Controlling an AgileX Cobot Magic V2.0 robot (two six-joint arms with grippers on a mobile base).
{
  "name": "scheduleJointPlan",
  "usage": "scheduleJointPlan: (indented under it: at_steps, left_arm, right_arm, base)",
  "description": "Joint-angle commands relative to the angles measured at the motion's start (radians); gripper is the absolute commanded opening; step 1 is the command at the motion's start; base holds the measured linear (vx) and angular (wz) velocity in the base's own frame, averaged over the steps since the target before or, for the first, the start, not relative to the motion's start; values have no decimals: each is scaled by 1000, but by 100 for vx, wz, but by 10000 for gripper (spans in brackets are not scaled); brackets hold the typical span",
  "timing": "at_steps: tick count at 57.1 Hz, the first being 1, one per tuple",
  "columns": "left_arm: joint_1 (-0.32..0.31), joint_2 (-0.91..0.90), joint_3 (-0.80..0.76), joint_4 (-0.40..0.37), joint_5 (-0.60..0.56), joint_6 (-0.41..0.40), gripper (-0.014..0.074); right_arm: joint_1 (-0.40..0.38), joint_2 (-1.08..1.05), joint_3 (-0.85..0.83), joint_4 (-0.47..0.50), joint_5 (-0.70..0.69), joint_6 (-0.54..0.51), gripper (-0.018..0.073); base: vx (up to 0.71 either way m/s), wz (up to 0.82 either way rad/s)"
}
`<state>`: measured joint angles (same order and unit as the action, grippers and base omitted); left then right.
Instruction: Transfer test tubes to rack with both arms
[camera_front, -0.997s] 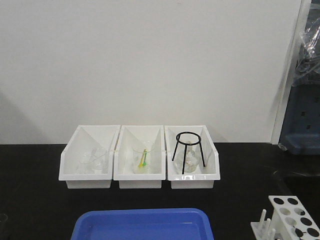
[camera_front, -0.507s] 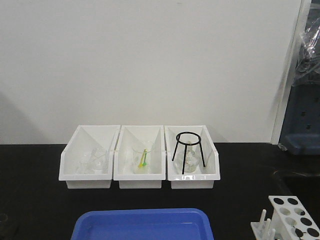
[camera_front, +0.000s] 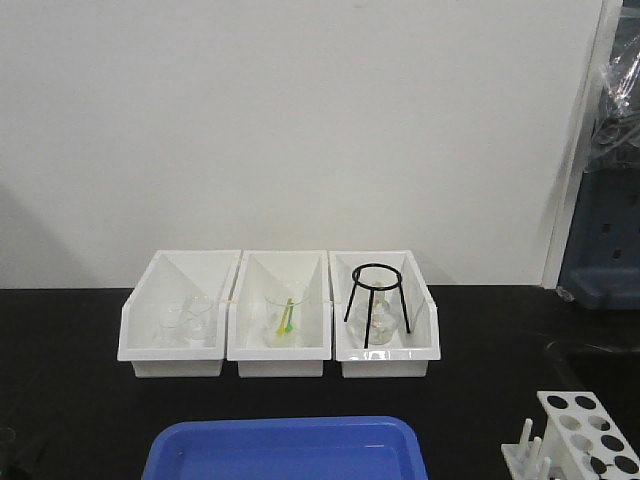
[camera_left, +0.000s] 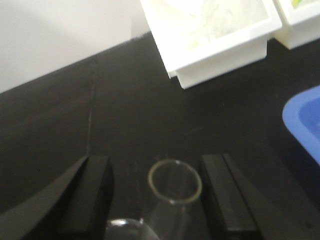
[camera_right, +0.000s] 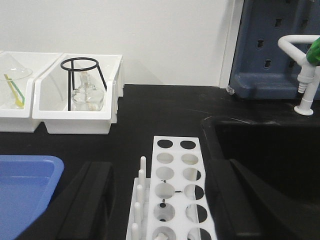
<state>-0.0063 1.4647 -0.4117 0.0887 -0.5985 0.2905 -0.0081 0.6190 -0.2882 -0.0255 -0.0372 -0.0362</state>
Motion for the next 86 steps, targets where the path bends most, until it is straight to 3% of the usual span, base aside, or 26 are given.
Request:
scheduleJointPlan:
  at_steps: [1, 16, 27, 46, 54, 55, 70, 86]
  left_arm:
    - [-1, -23, -28, -5, -75, -5, 506]
    - [-1, -23, -28, -5, -51, -1, 494]
    - [-1, -23, -28, -5, -46, -1, 421]
    - [-1, -23, -28, -7, -55, -1, 168]
    - [-1, -25, -28, -59, -52, -5, 72]
    - [-1, -61, -28, -111, -49, -5, -7]
    - [-1, -167, -28, -222, 0, -6, -6]
    - [-1, -270, -112, -224, 66, -92, -2]
  right_arm:
    - [-3, 6, -31, -2, -82, -1, 467]
    - [-3, 6, -31, -2, -83, -1, 467]
    - [-3, 6, -31, -2, -83, -1, 467]
    - [-3, 6, -31, -2, -83, -1, 467]
    - [-3, 6, -31, -2, -83, -1, 467]
    - [-3, 6, -31, -2, -82, -1, 467]
    - [-3, 6, -31, -2, -82, -1, 467]
    - [-3, 6, -31, -2, -83, -1, 467]
  base:
    - [0, 0]
    - [0, 0]
    - [0, 0]
    - [0, 0]
    - [0, 0]
    - [0, 0]
    - [0, 0]
    - [0, 0]
